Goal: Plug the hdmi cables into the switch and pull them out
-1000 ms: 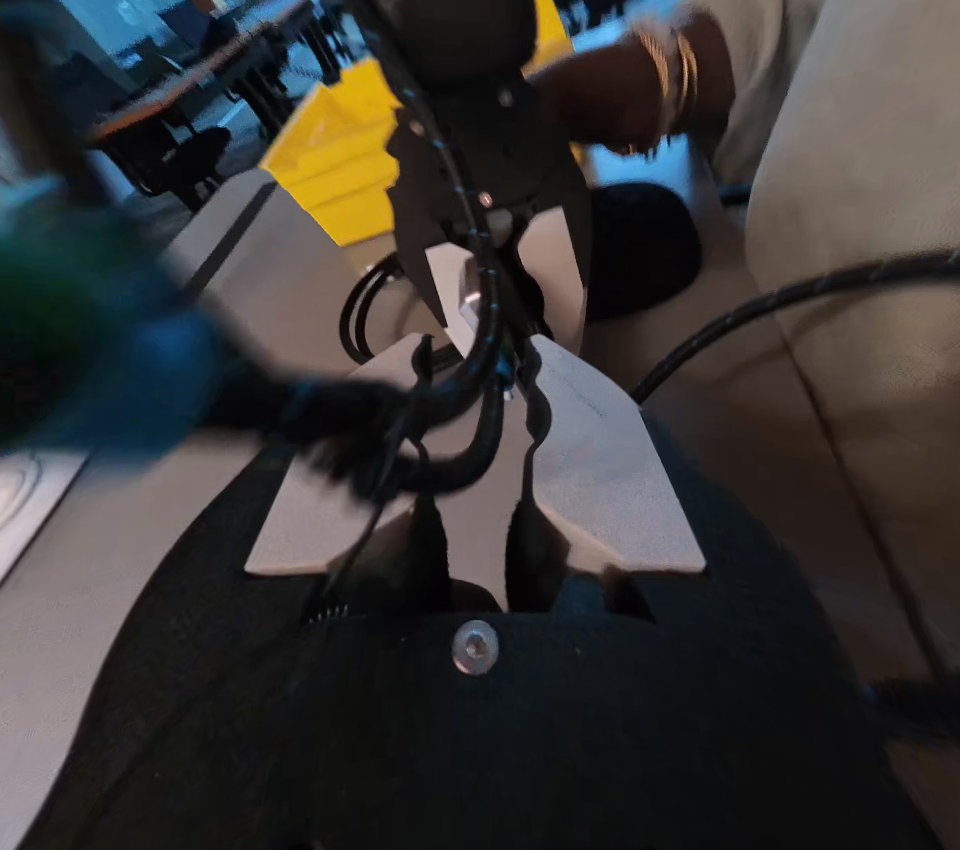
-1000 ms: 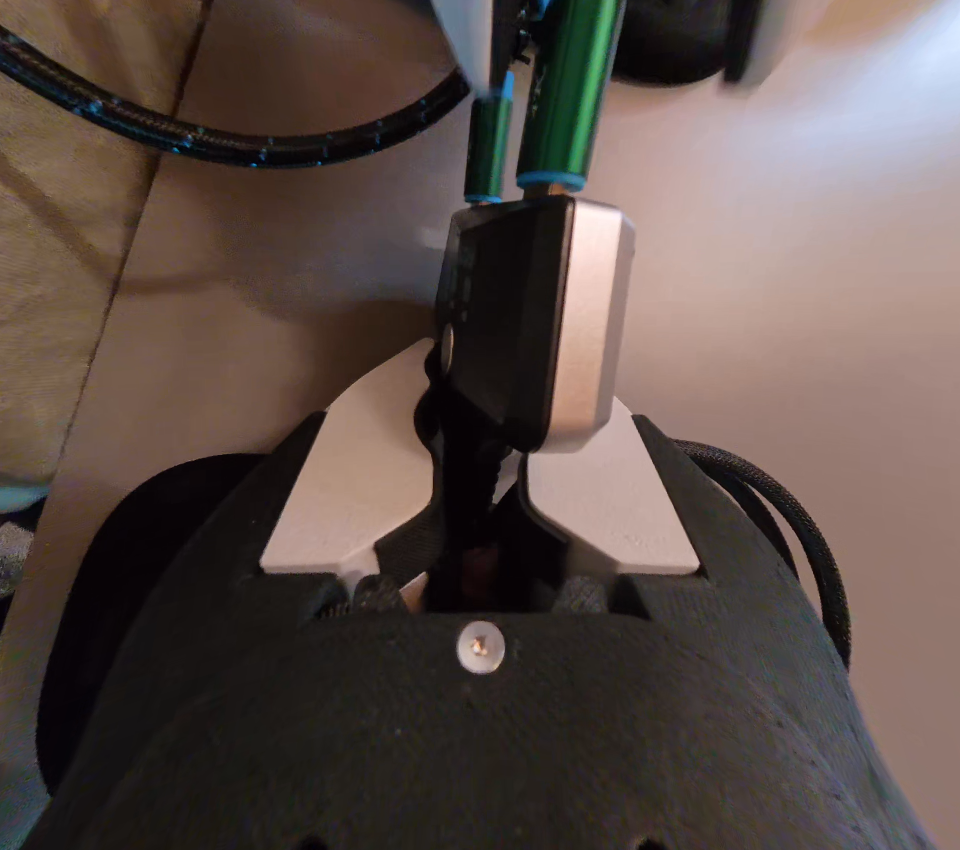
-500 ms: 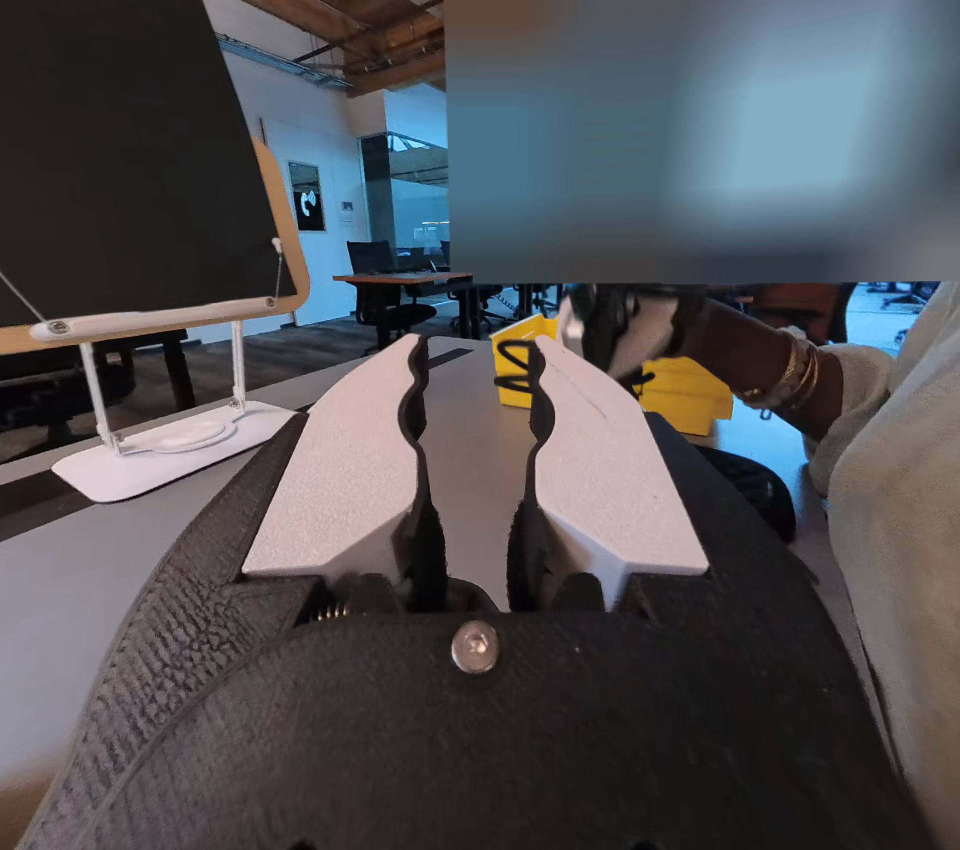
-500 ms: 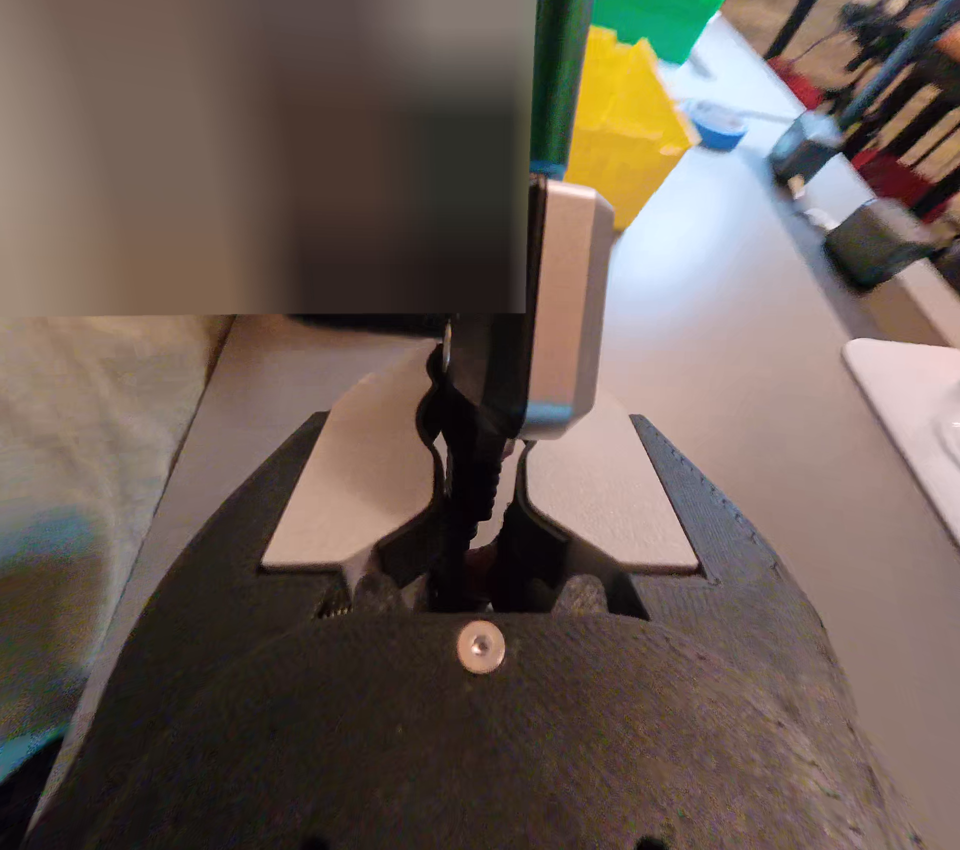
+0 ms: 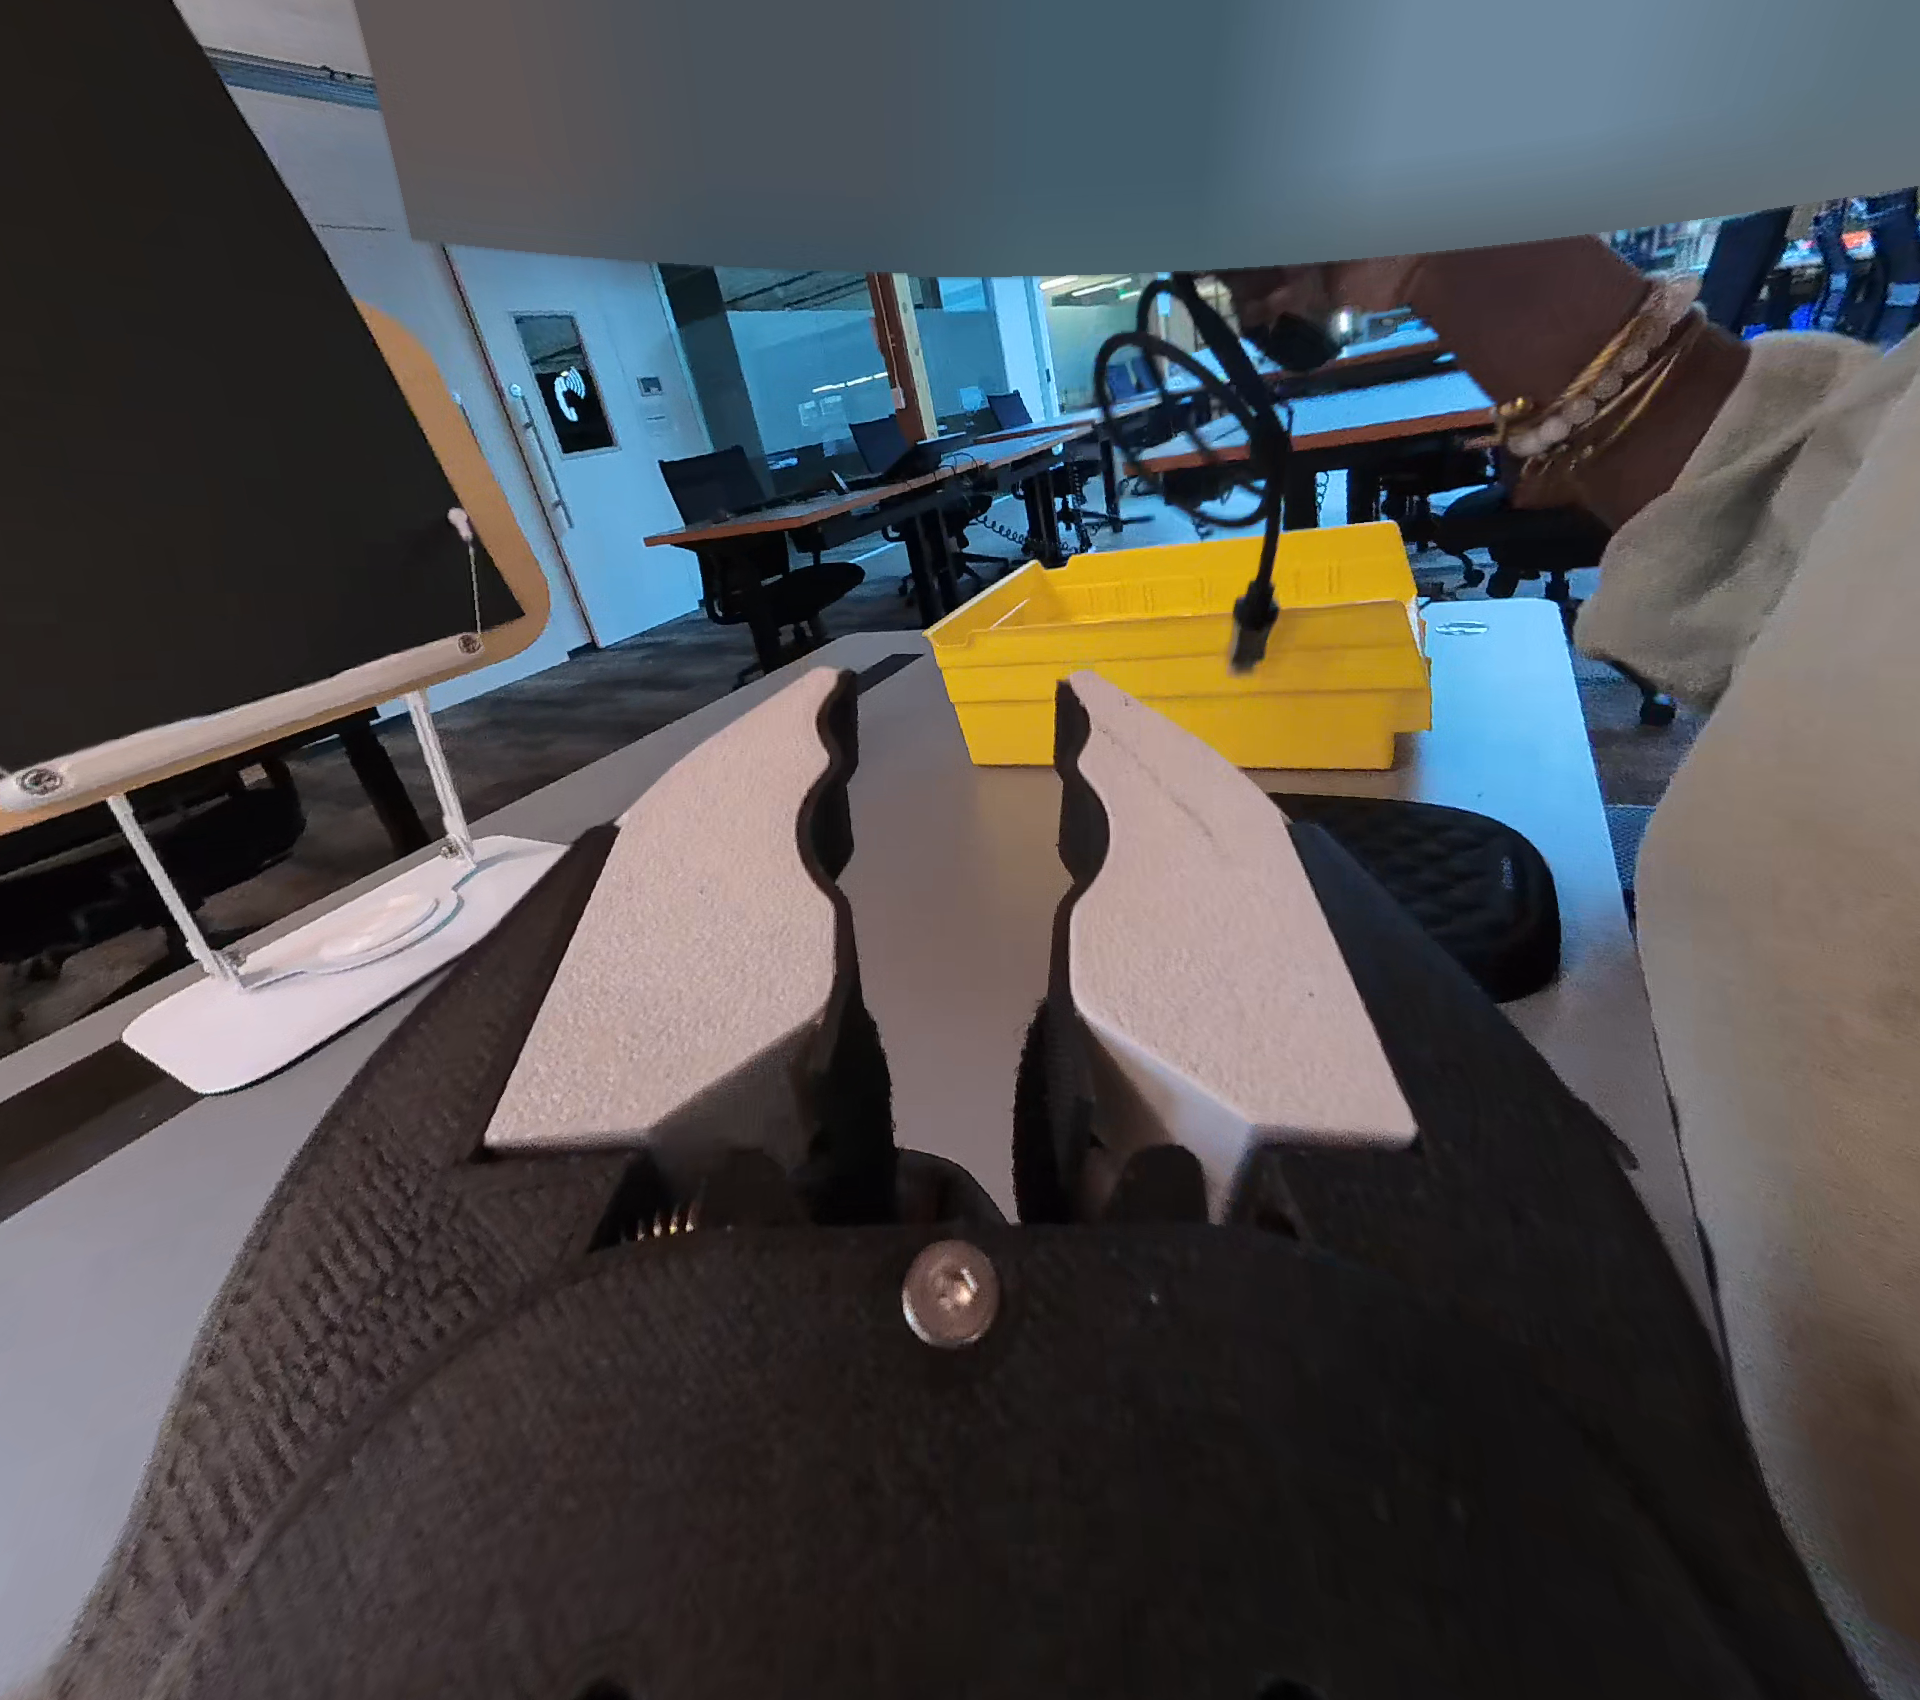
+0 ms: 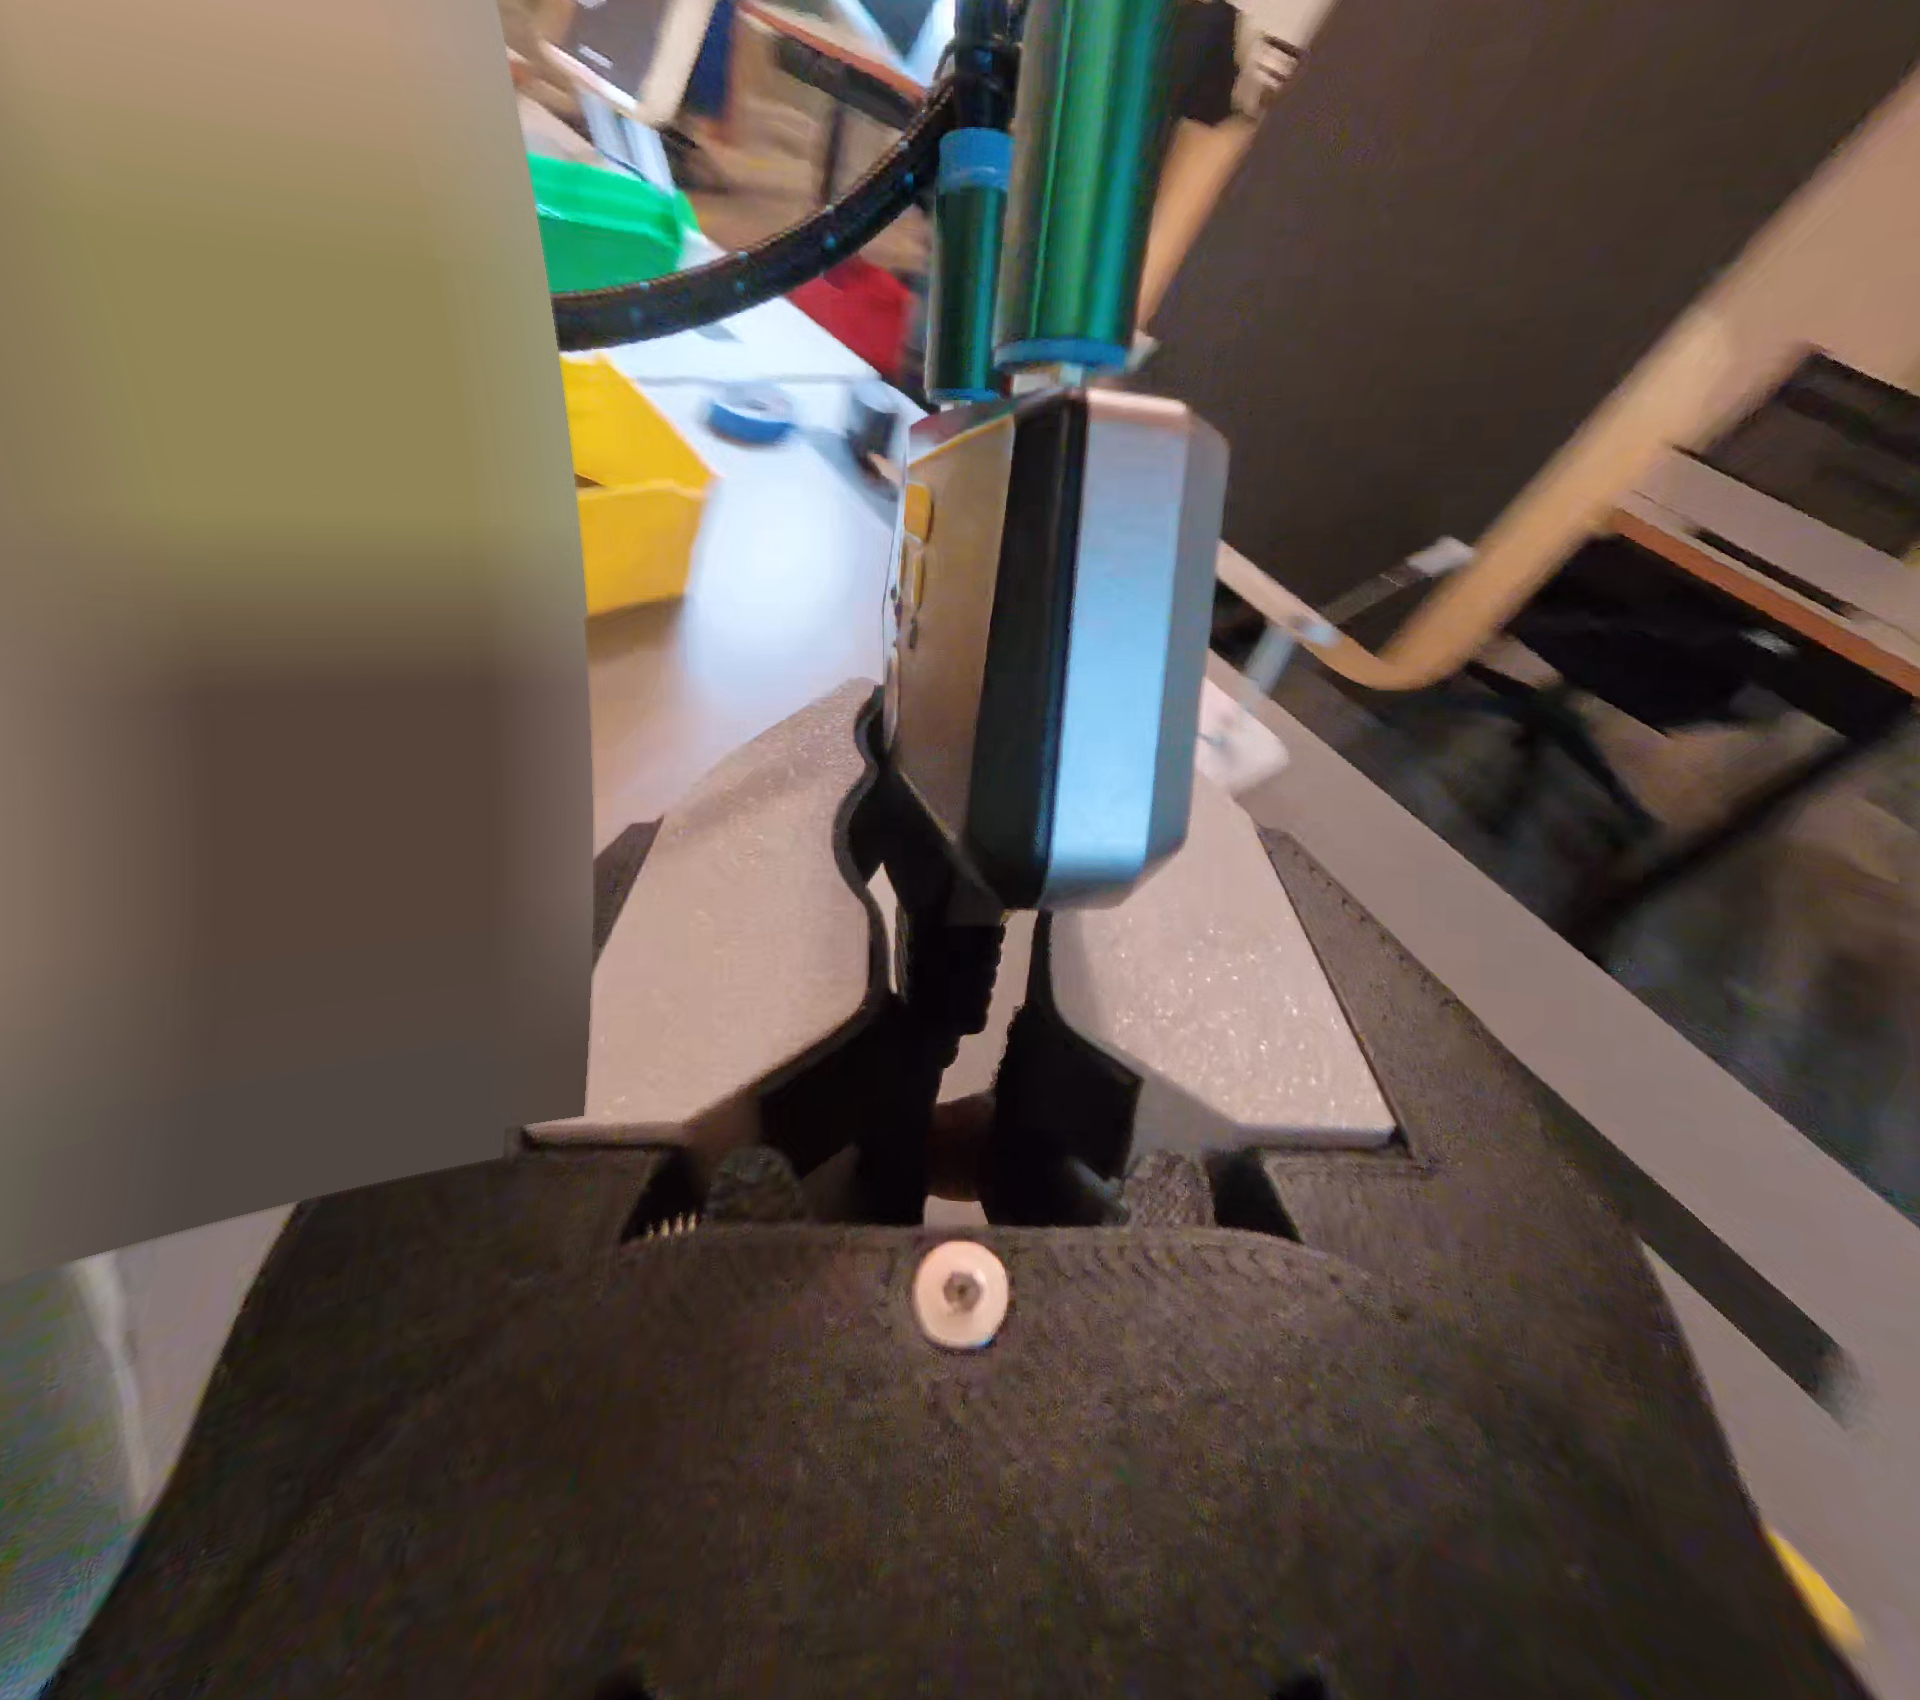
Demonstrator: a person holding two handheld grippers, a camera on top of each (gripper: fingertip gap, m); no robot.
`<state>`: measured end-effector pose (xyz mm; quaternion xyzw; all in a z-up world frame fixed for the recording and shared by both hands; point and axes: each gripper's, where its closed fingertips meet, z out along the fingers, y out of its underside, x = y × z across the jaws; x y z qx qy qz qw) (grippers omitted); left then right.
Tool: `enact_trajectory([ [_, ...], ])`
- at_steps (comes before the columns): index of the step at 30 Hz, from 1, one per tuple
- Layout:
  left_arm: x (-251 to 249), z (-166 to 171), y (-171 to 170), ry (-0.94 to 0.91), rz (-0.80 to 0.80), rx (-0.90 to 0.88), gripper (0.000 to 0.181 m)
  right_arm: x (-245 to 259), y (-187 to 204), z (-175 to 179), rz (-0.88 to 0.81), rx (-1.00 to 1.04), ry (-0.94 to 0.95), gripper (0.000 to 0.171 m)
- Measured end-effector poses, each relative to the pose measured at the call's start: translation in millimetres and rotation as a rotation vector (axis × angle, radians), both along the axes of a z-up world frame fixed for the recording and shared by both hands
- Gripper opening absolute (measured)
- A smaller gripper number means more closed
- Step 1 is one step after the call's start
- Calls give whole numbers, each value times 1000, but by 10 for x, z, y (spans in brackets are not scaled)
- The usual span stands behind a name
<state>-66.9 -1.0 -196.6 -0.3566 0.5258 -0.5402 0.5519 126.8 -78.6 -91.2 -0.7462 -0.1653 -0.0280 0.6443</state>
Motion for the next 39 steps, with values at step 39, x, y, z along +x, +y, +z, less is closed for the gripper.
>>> enact_trajectory([
  [39, 265, -135, -134, 135, 21, 137, 36, 1699, -913, -2157, -708, -557, 321, 24],
])
